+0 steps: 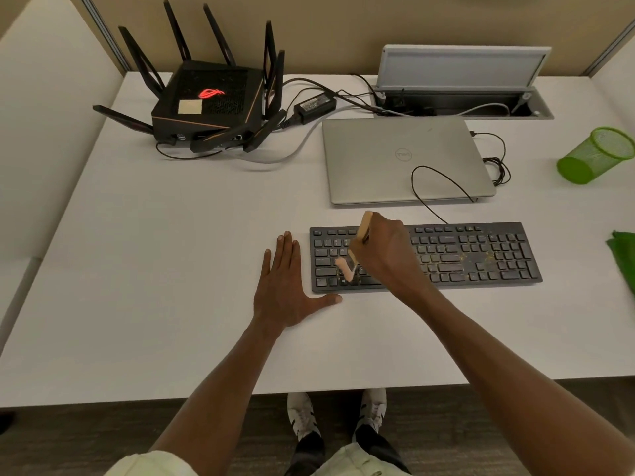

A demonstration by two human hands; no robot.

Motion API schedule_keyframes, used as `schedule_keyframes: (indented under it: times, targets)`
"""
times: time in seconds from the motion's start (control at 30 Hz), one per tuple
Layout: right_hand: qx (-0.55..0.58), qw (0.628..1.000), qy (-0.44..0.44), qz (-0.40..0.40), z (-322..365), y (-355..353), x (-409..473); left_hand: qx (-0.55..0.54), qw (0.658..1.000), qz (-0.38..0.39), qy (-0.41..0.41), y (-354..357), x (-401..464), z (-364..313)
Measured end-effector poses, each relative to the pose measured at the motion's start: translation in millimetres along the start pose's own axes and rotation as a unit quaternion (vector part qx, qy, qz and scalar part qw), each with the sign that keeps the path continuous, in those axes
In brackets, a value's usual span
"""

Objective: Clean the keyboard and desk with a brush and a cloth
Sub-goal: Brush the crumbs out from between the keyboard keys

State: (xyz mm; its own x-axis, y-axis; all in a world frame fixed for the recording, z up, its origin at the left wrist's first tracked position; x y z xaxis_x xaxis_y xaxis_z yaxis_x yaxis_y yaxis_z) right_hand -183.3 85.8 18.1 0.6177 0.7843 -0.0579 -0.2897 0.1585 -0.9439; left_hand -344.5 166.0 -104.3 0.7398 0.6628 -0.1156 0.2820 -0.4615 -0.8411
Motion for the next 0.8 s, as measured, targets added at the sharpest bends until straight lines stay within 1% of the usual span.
schedule_keyframes:
  times: [0.07, 0.13, 0.17, 0.27, 0.3, 0.37, 0.43, 0.53, 0.63, 0.73, 0.8]
  targets:
    - [-0.009, 1.0, -0.001, 0.005, -3, -3, 2, -0.005, 1.0, 0.002, 0.002, 0, 0, -1]
    - [-0.002, 1.0, -0.023, -0.016, 2, -11, 6, -0.002, 1.0, 0.0, 0.002, 0, 0, -1]
    - [-0.004, 0.998, -0.053, -0.021, 9, -13, 7, -0.002, 1.0, -0.002, 0.003, -1, 0, -1]
    - [0.007, 0.982, -0.191, -0.002, 40, -8, -1, 0.001, 1.0, -0.005, 0.003, -1, 0, -1]
    - [0.003, 0.975, -0.222, 0.006, 45, -6, -5, 0.001, 1.0, -0.004, 0.002, 0, 0, 0]
    - [-0.023, 0.968, -0.251, 0.015, 43, -2, -8, -0.002, 1.0, -0.003, 0.003, 0, 0, 0]
    - [-0.053, 0.964, -0.261, 0.02, 34, -3, -10, -0.005, 1.0, -0.004, 0.003, 0, 0, 0]
    - [-0.09, 0.964, -0.249, 0.01, 22, -12, -5, -0.004, 1.0, -0.003, 0.005, 0, 0, -1]
    - [-0.046, 0.969, -0.241, -0.001, 29, -17, -2, -0.004, 1.0, -0.006, 0.006, -1, 0, -1]
    - [-0.015, 0.968, -0.249, 0.024, 36, -4, -6, -0.002, 1.0, -0.003, 0.004, -1, 0, 0]
    - [-0.014, 0.969, -0.243, 0.034, 28, -2, -7, 0.0, 1.0, -0.004, 0.005, -1, 0, -1]
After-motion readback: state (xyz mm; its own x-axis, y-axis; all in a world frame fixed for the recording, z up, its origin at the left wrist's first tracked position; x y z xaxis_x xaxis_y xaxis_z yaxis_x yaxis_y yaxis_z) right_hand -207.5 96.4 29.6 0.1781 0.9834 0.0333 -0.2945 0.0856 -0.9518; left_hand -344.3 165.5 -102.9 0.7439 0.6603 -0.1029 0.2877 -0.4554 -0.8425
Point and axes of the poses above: each hand's wrist, its own x-axis towards the middle knuckle, its own y-axis out of the palm, z = x × y, the point moved 8 cm from there along x, towards the middle knuckle, and after that the axes turned 15 degrees about -x, right-handed, at the moved point
